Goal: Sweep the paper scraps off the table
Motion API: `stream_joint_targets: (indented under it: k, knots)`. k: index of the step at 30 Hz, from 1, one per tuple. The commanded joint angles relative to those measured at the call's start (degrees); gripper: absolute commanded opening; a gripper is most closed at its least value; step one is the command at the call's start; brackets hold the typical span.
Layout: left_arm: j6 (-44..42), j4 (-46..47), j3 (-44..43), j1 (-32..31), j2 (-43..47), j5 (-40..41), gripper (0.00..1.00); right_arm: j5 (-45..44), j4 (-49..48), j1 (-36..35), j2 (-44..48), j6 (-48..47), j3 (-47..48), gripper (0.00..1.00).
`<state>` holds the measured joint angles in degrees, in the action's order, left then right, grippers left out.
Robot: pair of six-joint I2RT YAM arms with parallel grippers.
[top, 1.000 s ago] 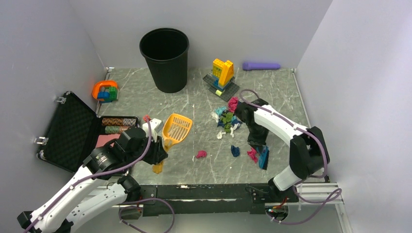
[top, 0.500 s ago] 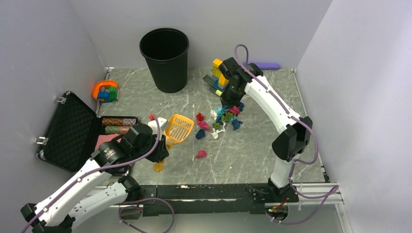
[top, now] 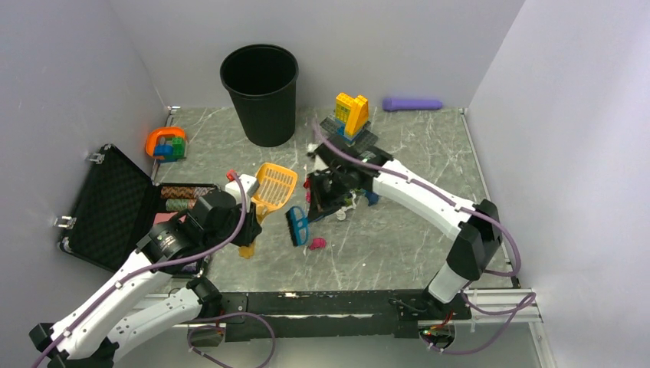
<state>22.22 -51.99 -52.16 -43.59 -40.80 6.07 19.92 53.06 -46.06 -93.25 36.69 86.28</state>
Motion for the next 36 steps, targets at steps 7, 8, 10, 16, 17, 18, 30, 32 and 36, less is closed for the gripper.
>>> stream_joint_targets:
  k: [7, 8, 10, 16, 17, 18, 30, 32, 36]
  knots:
    - [3.5, 4.0, -2.4, 0.1, -4.0, 9.7, 0.23, -7.1, 5.6, -9.8, -12.0, -21.0, 4.0, 0.00]
    - [3.6, 4.3, -2.6, 0.3, -4.4, 10.0, 0.23, -9.0, 5.6, -9.8, -12.3, -21.6, 3.3, 0.00]
    - [3.7, 5.1, -2.5, 0.7, -5.1, 10.1, 0.23, -15.3, 6.2, -9.8, -12.9, -22.5, 2.9, 0.00]
    - [4.1, 6.9, -2.6, 2.5, -7.9, 9.2, 0.22, -40.8, 9.1, -8.7, -13.4, -23.0, 6.8, 0.00]
    - [4.1, 7.1, -2.7, 2.7, -8.3, 9.2, 0.22, -43.5, 9.3, -8.0, -13.0, -23.0, 7.3, 0.00]
    - [4.1, 7.4, -2.8, 2.9, -8.8, 9.2, 0.22, -45.1, 9.3, -6.8, -12.7, -23.1, 7.9, 0.00]
    - [3.3, 9.4, -1.4, 3.6, -13.8, 8.5, 0.20, -7.1, -2.3, 4.2, -8.1, -23.4, 12.3, 0.00]
    - [3.4, 10.1, -1.2, 3.7, -13.9, 8.9, 0.20, -2.0, -4.2, 5.6, -9.6, -21.3, 13.7, 0.00]
    - [3.5, 10.6, -1.4, 3.8, -14.4, 9.3, 0.20, 2.3, -7.9, 6.9, -14.5, -16.3, 17.4, 0.00]
